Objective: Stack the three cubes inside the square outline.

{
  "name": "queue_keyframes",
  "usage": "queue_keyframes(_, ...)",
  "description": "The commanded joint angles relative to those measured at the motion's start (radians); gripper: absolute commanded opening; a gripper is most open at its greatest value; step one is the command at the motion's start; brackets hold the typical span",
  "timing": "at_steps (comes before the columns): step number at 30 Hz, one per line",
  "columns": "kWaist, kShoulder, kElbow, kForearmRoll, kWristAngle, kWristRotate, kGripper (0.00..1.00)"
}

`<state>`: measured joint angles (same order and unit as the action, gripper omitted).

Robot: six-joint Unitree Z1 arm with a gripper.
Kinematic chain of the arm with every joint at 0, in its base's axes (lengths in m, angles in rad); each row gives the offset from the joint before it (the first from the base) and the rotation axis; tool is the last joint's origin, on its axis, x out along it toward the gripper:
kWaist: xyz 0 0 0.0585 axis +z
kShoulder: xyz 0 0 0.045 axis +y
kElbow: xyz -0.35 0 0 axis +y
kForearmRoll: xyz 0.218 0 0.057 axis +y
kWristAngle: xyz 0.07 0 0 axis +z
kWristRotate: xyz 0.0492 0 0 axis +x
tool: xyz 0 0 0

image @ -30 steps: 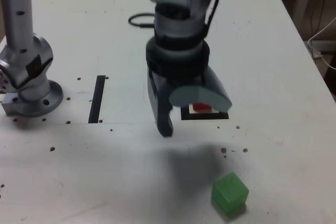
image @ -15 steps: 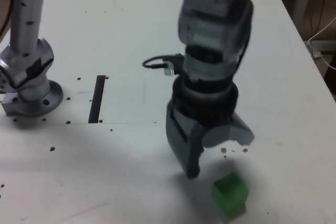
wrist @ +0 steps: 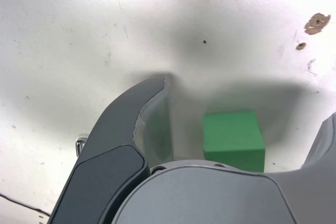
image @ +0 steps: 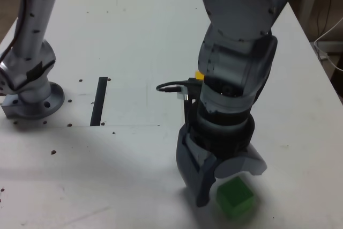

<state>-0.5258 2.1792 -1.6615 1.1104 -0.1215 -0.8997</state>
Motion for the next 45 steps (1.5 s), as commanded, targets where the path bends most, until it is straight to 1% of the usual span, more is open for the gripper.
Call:
queue_keyframes(1, -0.002, 0.014, -0.006, -0.002, -0.003, -0.001, 0.94)
queue_keyframes(11, -0.002, 0.039, -0.035, -0.010, -0.012, 0.001, 0.79)
queue_keyframes(17, -0.002, 0.047, -0.051, -0.006, -0.022, 0.001, 0.65)
queue_keyframes(23, -0.002, 0.054, -0.060, -0.005, -0.022, 0.001, 0.56)
queue_keyframes(30, -0.002, 0.052, -0.059, -0.033, 0.010, 0.011, 0.48)
queue_keyframes(35, -0.002, 0.044, -0.041, -0.034, 0.017, 0.012, 0.37)
queue_keyframes(38, -0.002, 0.032, -0.030, -0.027, 0.022, 0.012, 0.32)
queue_keyframes(40, -0.002, 0.016, -0.018, -0.019, 0.030, 0.012, 0.30)
queue_keyframes(45, -0.002, -0.031, 0.009, 0.005, 0.053, 0.020, 0.30)
